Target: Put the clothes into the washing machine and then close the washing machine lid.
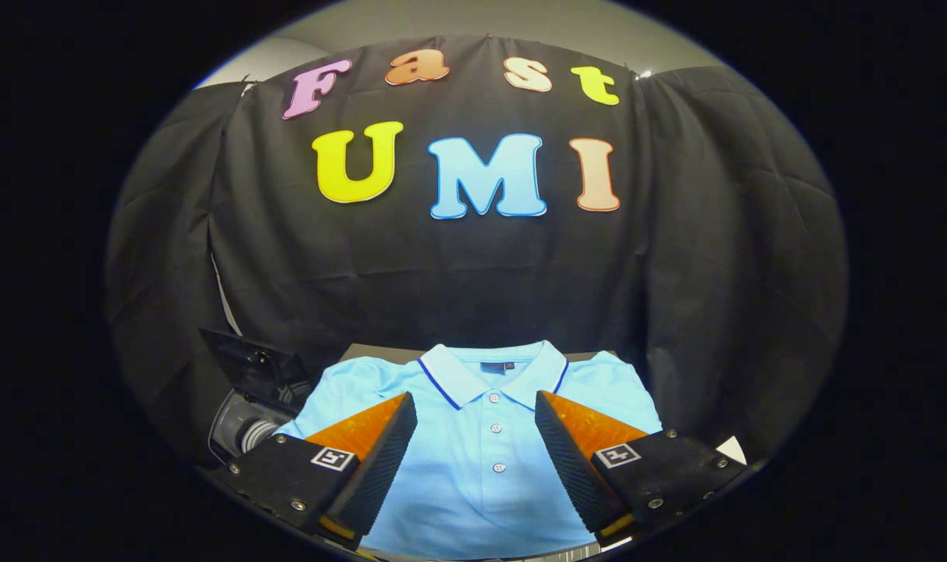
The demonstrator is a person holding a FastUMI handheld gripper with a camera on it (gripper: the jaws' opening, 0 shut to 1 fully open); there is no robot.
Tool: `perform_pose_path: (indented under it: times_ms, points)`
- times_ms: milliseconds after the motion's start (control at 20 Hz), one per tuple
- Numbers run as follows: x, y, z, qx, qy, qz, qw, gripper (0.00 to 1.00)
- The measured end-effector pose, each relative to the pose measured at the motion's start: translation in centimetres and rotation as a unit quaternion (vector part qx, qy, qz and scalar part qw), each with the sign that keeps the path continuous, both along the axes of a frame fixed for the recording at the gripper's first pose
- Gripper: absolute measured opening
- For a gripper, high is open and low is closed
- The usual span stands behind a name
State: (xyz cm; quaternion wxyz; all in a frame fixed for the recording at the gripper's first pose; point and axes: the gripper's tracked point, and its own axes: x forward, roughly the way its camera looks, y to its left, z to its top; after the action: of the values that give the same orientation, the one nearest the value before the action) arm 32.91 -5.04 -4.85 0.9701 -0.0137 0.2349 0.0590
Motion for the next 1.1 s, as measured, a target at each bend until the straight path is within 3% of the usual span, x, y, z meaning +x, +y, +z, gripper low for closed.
perform_pose_path:
  times_ms: [300,650,800,900,1100]
  points:
    - [2.3,-0.3,-3.0,-0.008,0.042,0.012,0.999,0.96]
    - [2.1,0.2,-6.9,-0.032,0.103,0.039,0.993,0.96]
    - [1.9,0.1,-6.6,-0.013,0.097,0.030,0.995,0.94]
    - [1.9,0.2,-6.5,-0.020,0.101,0.033,0.994,0.87]
    - [1.7,0.8,-6.4,-0.028,0.106,0.049,0.993,0.45]
